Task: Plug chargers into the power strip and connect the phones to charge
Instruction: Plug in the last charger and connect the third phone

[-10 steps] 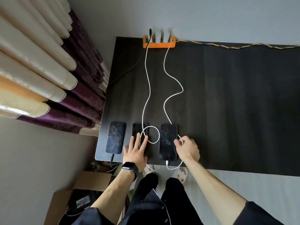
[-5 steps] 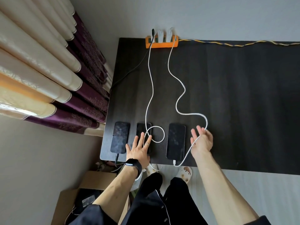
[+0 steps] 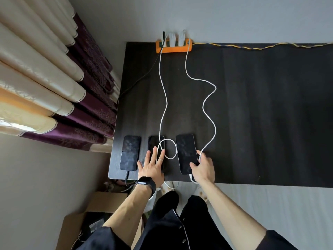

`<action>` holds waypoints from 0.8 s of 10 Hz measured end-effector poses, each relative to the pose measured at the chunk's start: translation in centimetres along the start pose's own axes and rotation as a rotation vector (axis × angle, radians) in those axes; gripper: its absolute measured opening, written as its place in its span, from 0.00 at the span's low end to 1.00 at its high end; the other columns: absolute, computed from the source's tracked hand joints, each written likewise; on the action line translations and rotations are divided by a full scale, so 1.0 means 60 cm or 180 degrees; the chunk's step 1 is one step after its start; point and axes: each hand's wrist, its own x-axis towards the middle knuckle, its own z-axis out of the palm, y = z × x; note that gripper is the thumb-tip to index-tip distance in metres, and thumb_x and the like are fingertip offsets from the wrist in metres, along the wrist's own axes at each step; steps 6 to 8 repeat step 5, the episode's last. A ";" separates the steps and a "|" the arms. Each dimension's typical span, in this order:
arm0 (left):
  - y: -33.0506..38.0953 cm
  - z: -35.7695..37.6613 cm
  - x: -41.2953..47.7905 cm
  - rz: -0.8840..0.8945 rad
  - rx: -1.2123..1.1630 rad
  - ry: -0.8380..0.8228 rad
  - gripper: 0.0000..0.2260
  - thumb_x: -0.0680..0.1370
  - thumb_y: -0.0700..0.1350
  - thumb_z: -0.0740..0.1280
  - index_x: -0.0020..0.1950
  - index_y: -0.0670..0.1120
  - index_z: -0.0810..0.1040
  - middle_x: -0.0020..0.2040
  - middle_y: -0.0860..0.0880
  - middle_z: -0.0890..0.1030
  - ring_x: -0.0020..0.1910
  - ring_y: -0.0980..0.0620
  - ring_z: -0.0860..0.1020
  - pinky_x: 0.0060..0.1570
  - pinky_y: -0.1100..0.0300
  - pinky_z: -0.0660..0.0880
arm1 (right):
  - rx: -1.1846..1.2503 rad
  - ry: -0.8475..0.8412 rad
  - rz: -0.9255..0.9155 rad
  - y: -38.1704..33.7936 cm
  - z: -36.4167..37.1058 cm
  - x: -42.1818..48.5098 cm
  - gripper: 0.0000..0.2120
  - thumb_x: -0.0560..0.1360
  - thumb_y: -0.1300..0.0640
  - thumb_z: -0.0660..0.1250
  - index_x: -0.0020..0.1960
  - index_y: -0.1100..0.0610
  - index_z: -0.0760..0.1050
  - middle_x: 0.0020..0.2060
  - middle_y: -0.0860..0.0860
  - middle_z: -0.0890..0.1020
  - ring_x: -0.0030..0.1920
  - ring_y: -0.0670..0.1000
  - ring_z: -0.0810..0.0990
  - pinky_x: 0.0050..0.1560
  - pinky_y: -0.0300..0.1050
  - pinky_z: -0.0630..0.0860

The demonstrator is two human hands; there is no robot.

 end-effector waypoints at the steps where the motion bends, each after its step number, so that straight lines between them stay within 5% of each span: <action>1: 0.001 0.000 -0.001 -0.0018 0.0001 -0.0012 0.40 0.80 0.47 0.62 0.79 0.59 0.34 0.80 0.52 0.33 0.80 0.45 0.36 0.75 0.34 0.46 | 0.0115 -0.0086 0.0006 0.002 0.007 -0.008 0.28 0.76 0.51 0.71 0.73 0.43 0.67 0.59 0.52 0.76 0.57 0.56 0.79 0.56 0.52 0.76; 3: 0.003 -0.002 -0.002 -0.0033 -0.0019 -0.0061 0.40 0.80 0.46 0.61 0.79 0.55 0.33 0.80 0.53 0.33 0.80 0.46 0.37 0.76 0.37 0.48 | -0.0055 -0.0281 -0.0007 0.016 -0.004 -0.014 0.28 0.75 0.48 0.71 0.71 0.41 0.66 0.54 0.48 0.77 0.51 0.50 0.77 0.47 0.48 0.73; 5: 0.012 -0.018 -0.009 -0.0159 -0.0062 0.0318 0.37 0.79 0.46 0.62 0.81 0.52 0.43 0.82 0.48 0.39 0.80 0.44 0.44 0.77 0.41 0.52 | -0.0128 -0.0352 0.0090 0.047 -0.069 0.003 0.25 0.75 0.44 0.69 0.66 0.55 0.67 0.55 0.51 0.82 0.56 0.56 0.81 0.54 0.50 0.77; 8: 0.012 -0.018 -0.009 -0.0159 -0.0062 0.0318 0.37 0.79 0.46 0.62 0.81 0.52 0.43 0.82 0.48 0.39 0.80 0.44 0.44 0.77 0.41 0.52 | -0.0128 -0.0352 0.0090 0.047 -0.069 0.003 0.25 0.75 0.44 0.69 0.66 0.55 0.67 0.55 0.51 0.82 0.56 0.56 0.81 0.54 0.50 0.77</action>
